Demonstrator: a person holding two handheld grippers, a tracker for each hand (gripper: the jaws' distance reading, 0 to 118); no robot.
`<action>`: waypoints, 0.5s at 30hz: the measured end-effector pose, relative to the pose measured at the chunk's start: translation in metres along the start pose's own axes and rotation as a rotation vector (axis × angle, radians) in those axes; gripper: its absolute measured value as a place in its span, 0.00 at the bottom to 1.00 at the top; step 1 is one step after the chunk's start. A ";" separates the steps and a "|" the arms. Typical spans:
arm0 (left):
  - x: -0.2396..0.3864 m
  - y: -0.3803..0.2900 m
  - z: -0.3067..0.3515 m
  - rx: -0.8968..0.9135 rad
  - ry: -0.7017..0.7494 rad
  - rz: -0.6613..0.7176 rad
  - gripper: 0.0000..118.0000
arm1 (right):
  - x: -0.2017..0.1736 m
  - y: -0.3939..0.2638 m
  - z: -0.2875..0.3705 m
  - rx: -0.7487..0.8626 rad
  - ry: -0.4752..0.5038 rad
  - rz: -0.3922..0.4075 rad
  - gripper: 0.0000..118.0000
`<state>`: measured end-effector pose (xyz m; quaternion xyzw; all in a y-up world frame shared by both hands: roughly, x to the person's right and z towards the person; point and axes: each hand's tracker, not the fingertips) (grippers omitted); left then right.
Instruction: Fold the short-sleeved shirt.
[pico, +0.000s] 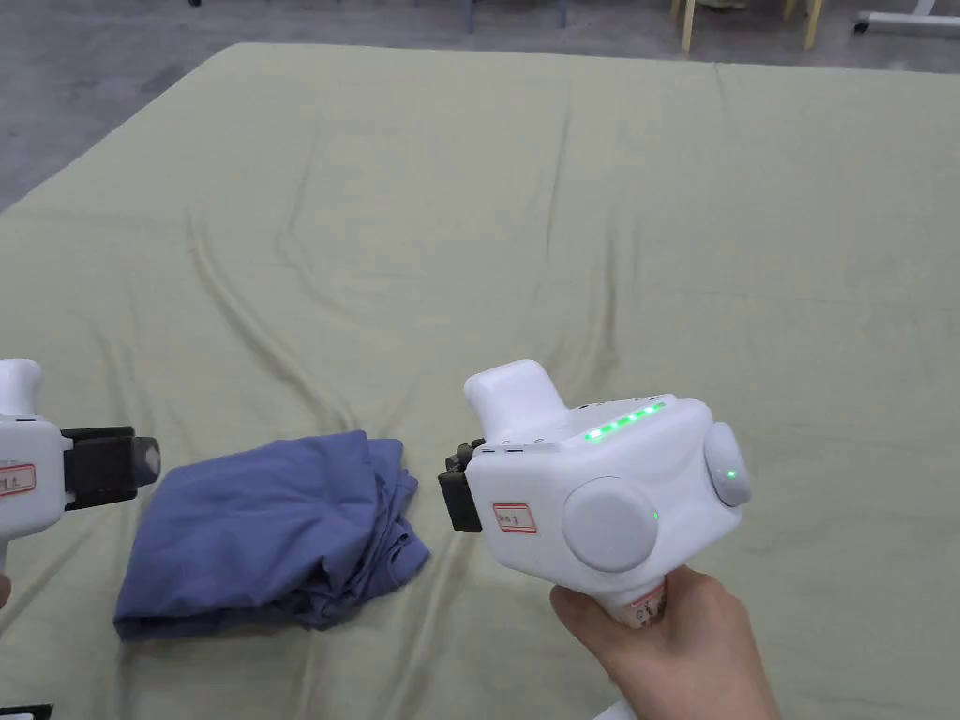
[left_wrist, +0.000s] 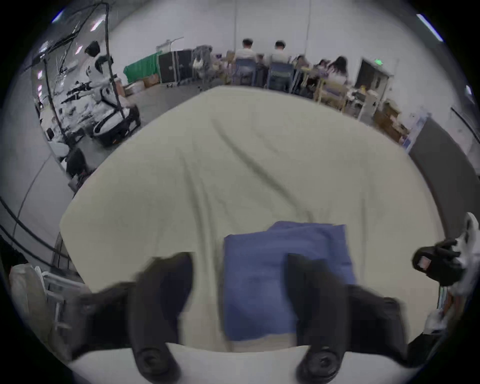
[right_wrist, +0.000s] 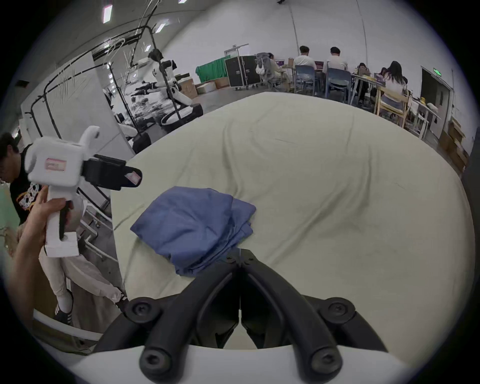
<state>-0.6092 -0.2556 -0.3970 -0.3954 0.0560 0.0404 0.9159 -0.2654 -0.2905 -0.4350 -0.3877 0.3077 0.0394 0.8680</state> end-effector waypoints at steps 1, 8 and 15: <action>0.016 -0.001 0.013 0.028 0.023 -0.020 0.26 | 0.004 -0.001 0.011 0.019 -0.012 -0.006 0.02; 0.122 0.003 0.093 0.227 -0.117 -0.078 0.00 | 0.048 -0.009 0.111 0.153 -0.141 -0.048 0.02; 0.252 0.031 0.156 0.396 -0.305 -0.194 0.00 | 0.106 -0.034 0.257 0.326 -0.388 -0.085 0.02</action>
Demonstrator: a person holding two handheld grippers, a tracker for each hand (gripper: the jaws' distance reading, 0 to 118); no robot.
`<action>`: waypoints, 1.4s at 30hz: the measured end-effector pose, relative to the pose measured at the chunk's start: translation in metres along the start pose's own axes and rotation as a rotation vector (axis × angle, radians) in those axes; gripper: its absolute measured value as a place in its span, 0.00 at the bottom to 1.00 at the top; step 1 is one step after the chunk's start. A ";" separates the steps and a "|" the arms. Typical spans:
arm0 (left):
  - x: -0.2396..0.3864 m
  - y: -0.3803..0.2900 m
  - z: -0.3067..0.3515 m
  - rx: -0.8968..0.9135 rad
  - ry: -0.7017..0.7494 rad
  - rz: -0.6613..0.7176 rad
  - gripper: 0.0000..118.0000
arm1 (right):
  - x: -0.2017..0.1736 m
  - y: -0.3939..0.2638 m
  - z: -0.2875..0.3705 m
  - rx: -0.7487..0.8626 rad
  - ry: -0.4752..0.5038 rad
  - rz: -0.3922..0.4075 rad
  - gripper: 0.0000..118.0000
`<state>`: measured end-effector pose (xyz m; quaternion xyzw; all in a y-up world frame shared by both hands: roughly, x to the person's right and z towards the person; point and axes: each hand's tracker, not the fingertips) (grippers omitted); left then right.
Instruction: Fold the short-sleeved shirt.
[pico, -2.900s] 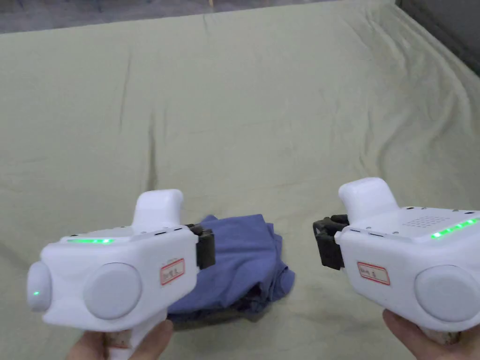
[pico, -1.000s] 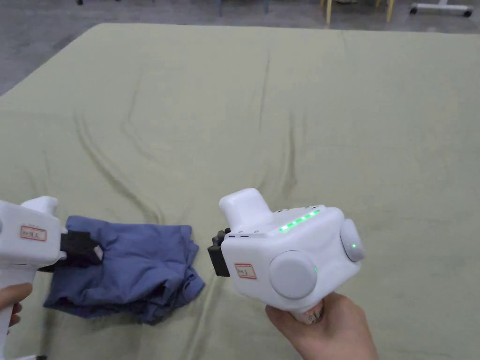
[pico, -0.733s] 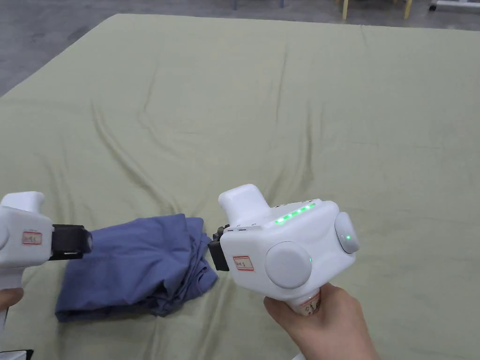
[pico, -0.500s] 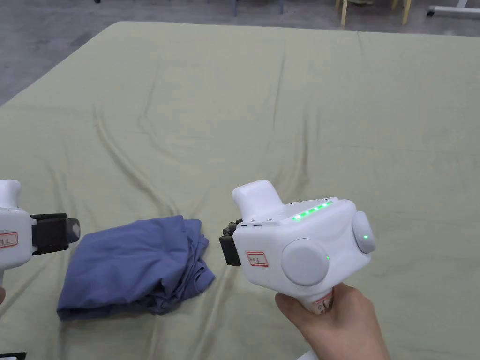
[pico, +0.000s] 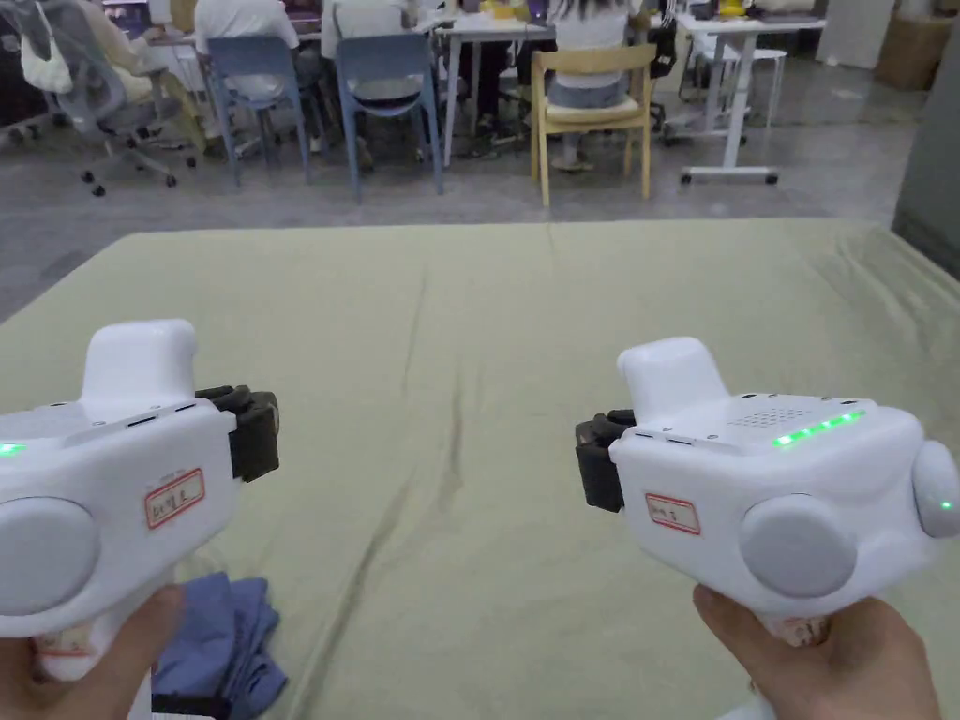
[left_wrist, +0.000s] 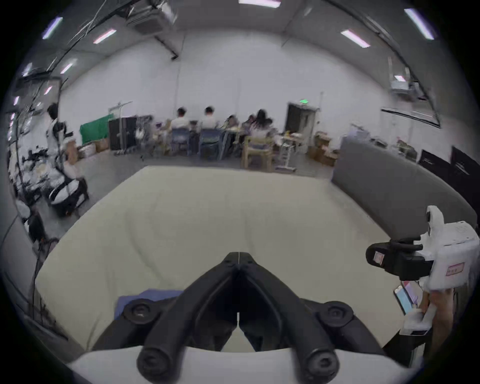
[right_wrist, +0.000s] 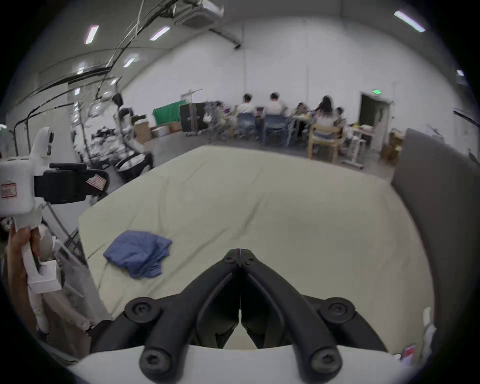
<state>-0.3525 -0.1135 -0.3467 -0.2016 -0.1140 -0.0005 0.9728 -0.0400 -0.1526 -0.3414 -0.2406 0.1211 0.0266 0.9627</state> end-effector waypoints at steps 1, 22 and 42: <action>0.016 0.010 0.002 0.019 -0.010 -0.028 0.00 | 0.014 0.004 0.016 0.027 -0.038 -0.001 0.02; 0.119 0.114 0.064 0.318 -0.010 -0.079 0.16 | 0.140 0.067 0.179 0.424 -0.442 -0.064 0.57; 0.105 0.110 0.074 0.340 0.071 -0.075 1.00 | 0.138 0.076 0.183 0.442 -0.452 -0.052 1.00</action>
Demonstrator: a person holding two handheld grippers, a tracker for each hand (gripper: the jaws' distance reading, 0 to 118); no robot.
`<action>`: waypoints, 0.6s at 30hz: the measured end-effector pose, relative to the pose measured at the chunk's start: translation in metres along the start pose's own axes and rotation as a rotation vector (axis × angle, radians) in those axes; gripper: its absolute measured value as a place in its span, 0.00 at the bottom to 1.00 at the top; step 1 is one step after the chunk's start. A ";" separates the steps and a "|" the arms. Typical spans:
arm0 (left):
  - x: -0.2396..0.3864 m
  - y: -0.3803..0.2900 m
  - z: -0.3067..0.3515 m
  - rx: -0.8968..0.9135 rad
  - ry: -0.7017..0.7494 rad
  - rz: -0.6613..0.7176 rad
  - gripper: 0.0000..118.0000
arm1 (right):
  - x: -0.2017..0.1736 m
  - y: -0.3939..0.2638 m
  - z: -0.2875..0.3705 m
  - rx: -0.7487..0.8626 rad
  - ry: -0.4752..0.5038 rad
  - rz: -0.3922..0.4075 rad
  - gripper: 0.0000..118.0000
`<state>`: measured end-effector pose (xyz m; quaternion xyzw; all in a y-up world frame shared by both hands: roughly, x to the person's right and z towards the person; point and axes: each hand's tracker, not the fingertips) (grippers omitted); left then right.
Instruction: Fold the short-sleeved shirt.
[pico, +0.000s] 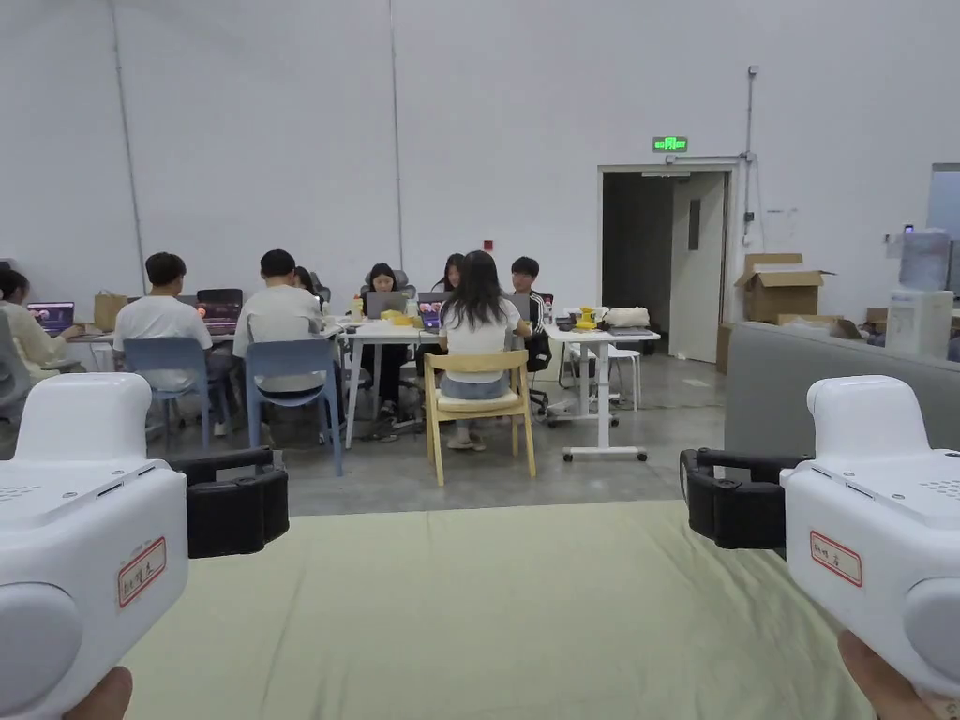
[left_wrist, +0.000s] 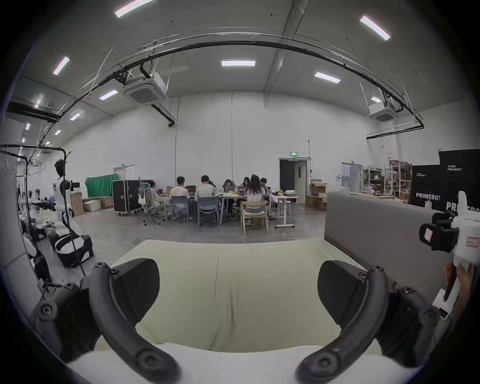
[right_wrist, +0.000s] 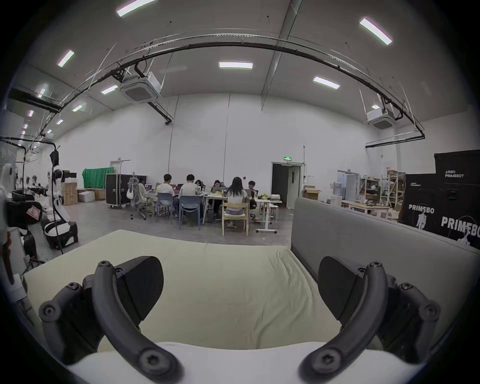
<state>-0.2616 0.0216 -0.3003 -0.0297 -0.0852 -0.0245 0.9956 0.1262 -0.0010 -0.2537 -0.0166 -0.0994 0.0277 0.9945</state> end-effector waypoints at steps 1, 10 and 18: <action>-0.001 0.000 0.001 -0.001 0.002 0.000 1.00 | 0.000 0.000 0.000 0.000 0.000 0.001 1.00; -0.007 -0.005 0.006 -0.005 0.014 0.013 1.00 | -0.007 -0.003 0.002 -0.005 0.004 0.013 1.00; -0.008 -0.006 0.006 -0.010 0.016 0.005 1.00 | -0.010 -0.005 0.002 -0.012 0.015 0.015 1.00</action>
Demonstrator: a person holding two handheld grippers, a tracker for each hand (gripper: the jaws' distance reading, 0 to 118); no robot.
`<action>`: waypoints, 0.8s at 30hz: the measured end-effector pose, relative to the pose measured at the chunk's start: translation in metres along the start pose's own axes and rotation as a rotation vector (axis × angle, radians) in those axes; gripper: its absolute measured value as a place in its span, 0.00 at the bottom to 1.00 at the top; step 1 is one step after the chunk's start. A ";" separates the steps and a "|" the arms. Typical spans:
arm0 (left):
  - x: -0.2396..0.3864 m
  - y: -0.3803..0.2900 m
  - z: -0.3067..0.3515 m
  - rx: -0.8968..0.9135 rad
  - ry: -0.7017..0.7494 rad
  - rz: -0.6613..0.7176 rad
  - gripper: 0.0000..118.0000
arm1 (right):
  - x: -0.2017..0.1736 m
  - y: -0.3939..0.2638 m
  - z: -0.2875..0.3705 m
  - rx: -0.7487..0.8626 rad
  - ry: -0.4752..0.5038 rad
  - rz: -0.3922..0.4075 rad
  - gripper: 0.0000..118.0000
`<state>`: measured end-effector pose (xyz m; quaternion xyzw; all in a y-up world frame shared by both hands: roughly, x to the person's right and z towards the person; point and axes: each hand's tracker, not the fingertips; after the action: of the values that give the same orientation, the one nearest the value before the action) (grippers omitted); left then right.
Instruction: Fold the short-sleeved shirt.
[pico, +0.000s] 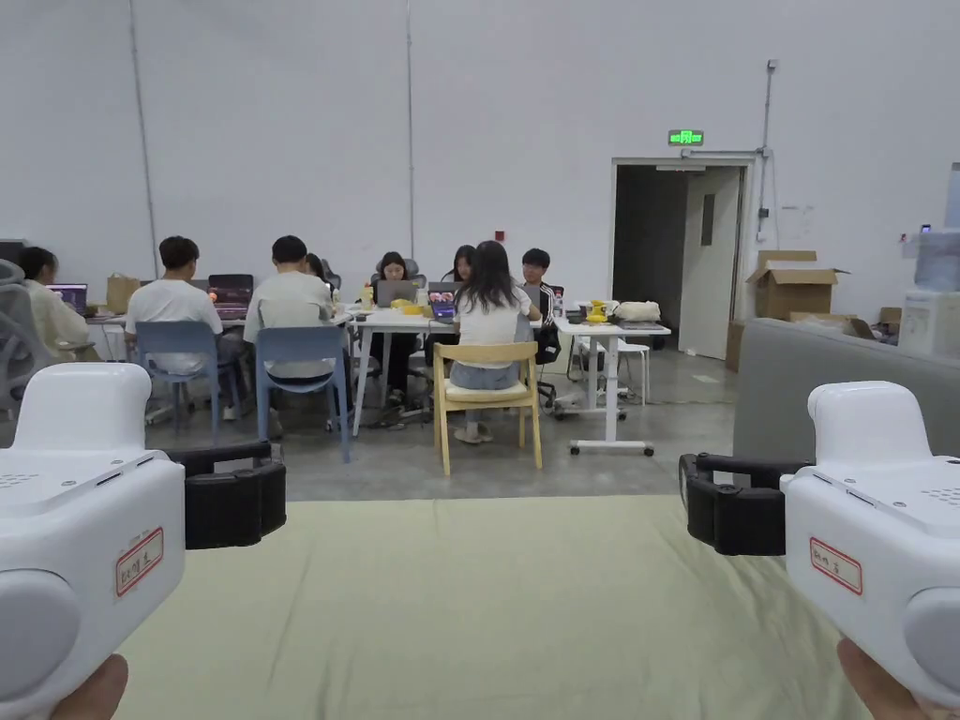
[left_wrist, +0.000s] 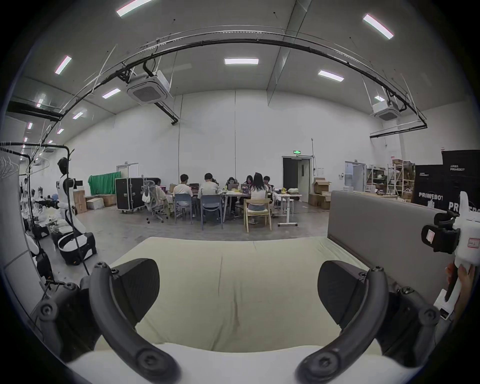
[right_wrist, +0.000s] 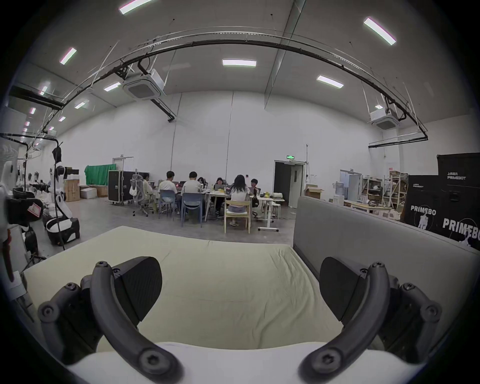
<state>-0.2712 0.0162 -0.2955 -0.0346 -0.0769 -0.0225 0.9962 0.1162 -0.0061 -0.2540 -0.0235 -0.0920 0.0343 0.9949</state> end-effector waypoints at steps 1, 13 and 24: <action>0.000 0.000 0.001 0.000 -0.002 0.000 1.00 | 0.000 0.000 0.000 -0.001 0.001 0.001 1.00; -0.003 -0.002 0.002 0.004 -0.001 0.005 1.00 | -0.004 0.002 0.003 0.015 0.006 0.003 1.00; -0.003 -0.001 0.002 0.012 -0.004 0.006 1.00 | -0.006 0.002 0.004 0.015 0.001 0.002 1.00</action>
<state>-0.2744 0.0154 -0.2936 -0.0289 -0.0790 -0.0187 0.9963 0.1096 -0.0044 -0.2514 -0.0162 -0.0911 0.0358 0.9951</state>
